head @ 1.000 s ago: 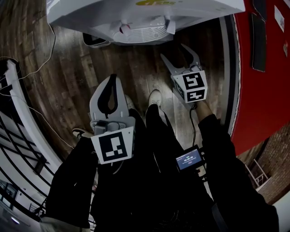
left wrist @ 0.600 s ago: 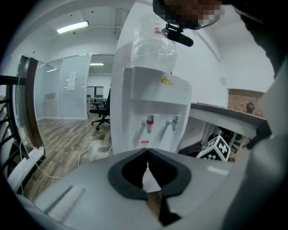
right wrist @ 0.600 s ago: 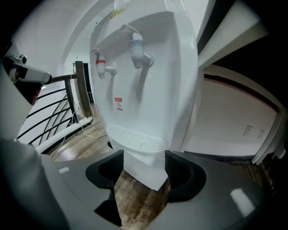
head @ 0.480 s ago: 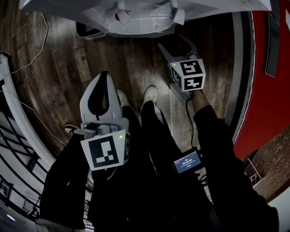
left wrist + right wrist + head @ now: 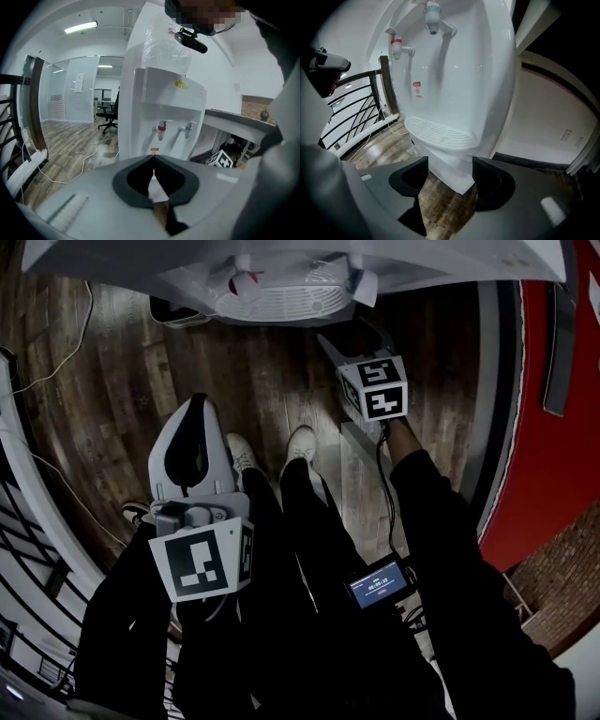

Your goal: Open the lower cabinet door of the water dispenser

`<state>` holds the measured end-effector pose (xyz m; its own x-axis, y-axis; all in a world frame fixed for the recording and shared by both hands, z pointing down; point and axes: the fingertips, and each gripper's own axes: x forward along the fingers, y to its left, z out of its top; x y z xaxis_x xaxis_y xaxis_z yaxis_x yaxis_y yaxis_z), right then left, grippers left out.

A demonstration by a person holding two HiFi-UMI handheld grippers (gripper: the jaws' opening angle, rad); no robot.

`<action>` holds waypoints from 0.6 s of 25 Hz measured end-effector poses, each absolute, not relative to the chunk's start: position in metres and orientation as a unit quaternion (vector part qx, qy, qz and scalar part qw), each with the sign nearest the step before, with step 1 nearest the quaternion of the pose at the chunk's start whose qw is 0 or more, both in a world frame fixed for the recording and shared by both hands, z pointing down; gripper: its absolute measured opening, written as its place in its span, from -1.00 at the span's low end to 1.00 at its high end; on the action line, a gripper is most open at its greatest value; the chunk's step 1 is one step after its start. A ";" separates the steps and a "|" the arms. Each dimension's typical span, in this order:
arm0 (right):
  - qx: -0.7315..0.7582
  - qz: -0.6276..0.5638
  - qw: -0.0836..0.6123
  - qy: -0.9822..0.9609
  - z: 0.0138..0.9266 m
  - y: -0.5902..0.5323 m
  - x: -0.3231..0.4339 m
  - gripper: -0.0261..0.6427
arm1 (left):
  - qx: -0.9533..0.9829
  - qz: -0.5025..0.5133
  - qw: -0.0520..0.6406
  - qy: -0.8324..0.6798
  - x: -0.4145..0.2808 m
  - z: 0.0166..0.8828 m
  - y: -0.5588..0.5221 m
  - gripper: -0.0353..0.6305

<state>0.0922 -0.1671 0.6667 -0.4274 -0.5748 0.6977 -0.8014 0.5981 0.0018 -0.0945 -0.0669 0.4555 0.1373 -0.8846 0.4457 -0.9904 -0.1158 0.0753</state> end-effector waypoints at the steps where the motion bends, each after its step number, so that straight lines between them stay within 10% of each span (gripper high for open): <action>1: 0.412 0.165 0.342 -0.828 0.670 -0.167 0.092 -0.03 | 0.732 0.148 0.180 -0.640 -0.094 0.456 -0.067 -0.87; 15: 0.343 0.105 0.429 -0.829 0.705 -0.172 0.091 -0.03 | 0.721 0.151 0.200 -0.646 -0.095 0.474 -0.063 -0.87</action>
